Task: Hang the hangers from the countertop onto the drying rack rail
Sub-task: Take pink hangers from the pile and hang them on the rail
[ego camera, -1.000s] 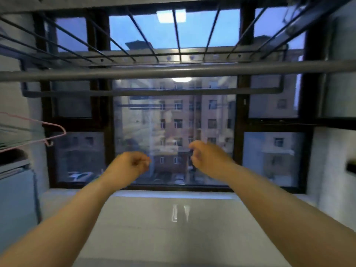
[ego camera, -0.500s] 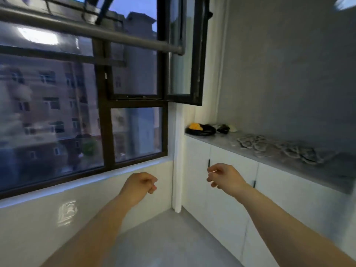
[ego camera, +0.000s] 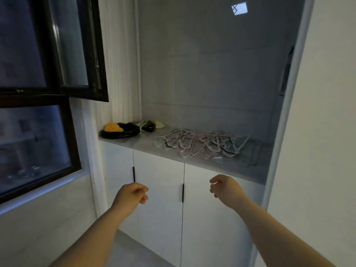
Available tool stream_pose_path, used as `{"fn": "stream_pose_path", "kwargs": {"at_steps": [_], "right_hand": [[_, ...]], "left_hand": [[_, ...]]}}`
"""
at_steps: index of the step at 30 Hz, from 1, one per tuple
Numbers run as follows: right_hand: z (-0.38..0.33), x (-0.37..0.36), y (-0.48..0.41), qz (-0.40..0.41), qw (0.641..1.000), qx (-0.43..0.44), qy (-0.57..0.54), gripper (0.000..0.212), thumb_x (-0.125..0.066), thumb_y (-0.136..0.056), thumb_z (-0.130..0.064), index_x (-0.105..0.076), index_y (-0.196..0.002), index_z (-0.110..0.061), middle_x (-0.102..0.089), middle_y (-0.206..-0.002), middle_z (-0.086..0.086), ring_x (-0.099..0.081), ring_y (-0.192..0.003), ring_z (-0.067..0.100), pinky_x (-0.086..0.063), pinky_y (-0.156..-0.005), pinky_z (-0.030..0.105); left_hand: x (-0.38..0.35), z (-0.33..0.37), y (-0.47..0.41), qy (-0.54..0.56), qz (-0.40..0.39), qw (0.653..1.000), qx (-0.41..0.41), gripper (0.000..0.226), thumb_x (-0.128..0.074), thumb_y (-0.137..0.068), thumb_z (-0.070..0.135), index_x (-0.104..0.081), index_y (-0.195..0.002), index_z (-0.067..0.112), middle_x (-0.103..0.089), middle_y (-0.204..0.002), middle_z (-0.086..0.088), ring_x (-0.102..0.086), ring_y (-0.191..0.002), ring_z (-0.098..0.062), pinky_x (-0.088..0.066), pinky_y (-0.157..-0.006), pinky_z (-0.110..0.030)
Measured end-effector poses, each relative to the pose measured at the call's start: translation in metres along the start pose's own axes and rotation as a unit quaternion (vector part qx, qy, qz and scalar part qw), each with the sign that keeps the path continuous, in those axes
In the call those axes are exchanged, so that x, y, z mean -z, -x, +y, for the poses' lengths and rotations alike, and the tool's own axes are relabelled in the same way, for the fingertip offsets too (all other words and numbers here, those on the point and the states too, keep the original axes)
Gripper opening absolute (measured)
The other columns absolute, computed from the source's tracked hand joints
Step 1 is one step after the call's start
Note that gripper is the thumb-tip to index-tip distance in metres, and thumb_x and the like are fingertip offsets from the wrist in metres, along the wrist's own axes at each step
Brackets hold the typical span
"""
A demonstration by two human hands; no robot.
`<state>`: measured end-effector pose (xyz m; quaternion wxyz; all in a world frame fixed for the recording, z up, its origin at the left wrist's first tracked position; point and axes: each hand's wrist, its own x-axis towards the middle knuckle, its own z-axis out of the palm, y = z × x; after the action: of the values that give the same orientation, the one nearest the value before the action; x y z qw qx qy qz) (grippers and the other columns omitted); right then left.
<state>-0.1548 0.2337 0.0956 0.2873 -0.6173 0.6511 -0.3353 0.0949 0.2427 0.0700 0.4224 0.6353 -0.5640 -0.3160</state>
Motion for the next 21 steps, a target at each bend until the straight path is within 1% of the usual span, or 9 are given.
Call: {"fn": "stream_pose_path", "kwargs": {"at_steps": [2, 5, 8, 12, 15, 16, 18, 20, 21], "right_hand": [[0.008, 0.002, -0.029, 0.011, 0.999, 0.001, 0.036, 0.028, -0.047, -0.089, -0.009, -0.06, -0.114, -0.008, -0.056, -0.09, 0.004, -0.051, -0.078, 0.02, -0.036, -0.065, 0.021], [0.025, 0.001, -0.061, 0.007, 0.997, -0.008, 0.081, 0.03, -0.043, -0.091, -0.011, -0.057, -0.118, -0.012, -0.06, -0.098, 0.006, -0.052, -0.08, 0.019, -0.037, -0.062, 0.021], [0.047, -0.002, -0.095, -0.009, 0.99, -0.03, 0.138, 0.033, -0.04, -0.094, -0.014, -0.052, -0.125, -0.015, -0.061, -0.119, 0.007, -0.058, -0.103, 0.023, -0.042, -0.078, 0.023], [0.062, -0.002, -0.164, 0.001, 0.983, -0.006, 0.182, 0.033, -0.043, -0.097, -0.024, -0.05, -0.127, -0.014, -0.059, -0.126, 0.004, -0.053, -0.116, 0.019, -0.041, -0.09, 0.023], [0.07, -0.008, -0.221, 0.004, 0.979, 0.033, 0.199, 0.037, -0.044, -0.096, -0.031, -0.05, -0.128, -0.011, -0.055, -0.131, 0.007, -0.051, -0.121, 0.022, -0.04, -0.097, 0.027], [0.073, -0.01, -0.24, 0.003, 0.98, 0.047, 0.194, 0.038, -0.044, -0.096, -0.031, -0.051, -0.128, -0.011, -0.054, -0.131, 0.009, -0.051, -0.121, 0.024, -0.042, -0.1, 0.029], [0.077, -0.013, -0.273, -0.001, 0.978, 0.081, 0.192, 0.039, -0.045, -0.095, -0.031, -0.049, -0.13, -0.012, -0.051, -0.134, 0.008, -0.047, -0.124, 0.023, -0.039, -0.102, 0.029], [0.081, -0.017, -0.3, -0.01, 0.963, 0.125, 0.241, 0.044, -0.044, -0.095, -0.033, -0.042, -0.136, -0.017, -0.041, -0.143, 0.003, -0.036, -0.133, 0.019, -0.031, -0.108, 0.025], [0.083, -0.019, -0.309, -0.018, 0.954, 0.142, 0.265, 0.047, -0.043, -0.095, -0.035, -0.037, -0.139, -0.02, -0.032, -0.149, 0.002, -0.028, -0.138, 0.017, -0.025, -0.11, 0.025]], "left_hand": [[-0.017, 0.003, -0.036, -0.011, -0.013, 1.0, -0.002, 0.031, -0.047, -0.092, 0.007, -0.056, -0.067, 0.023, -0.06, -0.067, 0.002, -0.055, -0.064, -0.01, -0.042, -0.063, -0.019], [-0.042, 0.004, -0.084, -0.03, -0.025, 0.999, -0.009, 0.029, -0.047, -0.092, 0.007, -0.057, -0.069, 0.021, -0.06, -0.066, 0.003, -0.055, -0.064, -0.011, -0.042, -0.064, -0.019], [-0.071, 0.001, -0.121, -0.037, -0.048, 0.998, -0.001, 0.021, -0.045, -0.092, 0.007, -0.059, -0.078, 0.016, -0.06, -0.068, 0.004, -0.055, -0.065, -0.011, -0.041, -0.063, -0.015], [-0.103, -0.007, -0.17, -0.042, -0.06, 0.997, 0.018, 0.024, -0.045, -0.092, 0.008, -0.057, -0.074, 0.018, -0.059, -0.068, 0.005, -0.056, -0.071, -0.016, -0.04, -0.065, -0.012], [-0.117, -0.009, -0.208, -0.042, -0.04, 0.997, 0.044, 0.024, -0.044, -0.092, 0.006, -0.058, -0.075, 0.014, -0.058, -0.068, 0.004, -0.056, -0.072, -0.018, -0.042, -0.065, -0.02], [-0.12, -0.009, -0.22, -0.039, -0.028, 0.997, 0.055, 0.026, -0.045, -0.092, 0.005, -0.058, -0.072, 0.015, -0.059, -0.068, 0.002, -0.057, -0.076, -0.021, -0.042, -0.07, -0.024], [-0.128, -0.006, -0.247, -0.033, -0.002, 0.997, 0.071, 0.024, -0.047, -0.091, 0.003, -0.064, -0.077, 0.011, -0.066, -0.08, -0.009, -0.06, -0.088, -0.03, -0.044, -0.082, -0.028], [-0.137, -0.001, -0.271, -0.049, 0.034, 0.995, 0.077, 0.02, -0.049, -0.09, 0.003, -0.067, -0.096, -0.002, -0.067, -0.103, -0.02, -0.059, -0.103, -0.036, -0.043, -0.092, -0.034], [-0.142, 0.003, -0.28, -0.064, 0.049, 0.994, 0.071, 0.022, -0.049, -0.091, 0.007, -0.066, -0.102, -0.003, -0.066, -0.111, -0.02, -0.057, -0.107, -0.035, -0.042, -0.093, -0.032]]}}
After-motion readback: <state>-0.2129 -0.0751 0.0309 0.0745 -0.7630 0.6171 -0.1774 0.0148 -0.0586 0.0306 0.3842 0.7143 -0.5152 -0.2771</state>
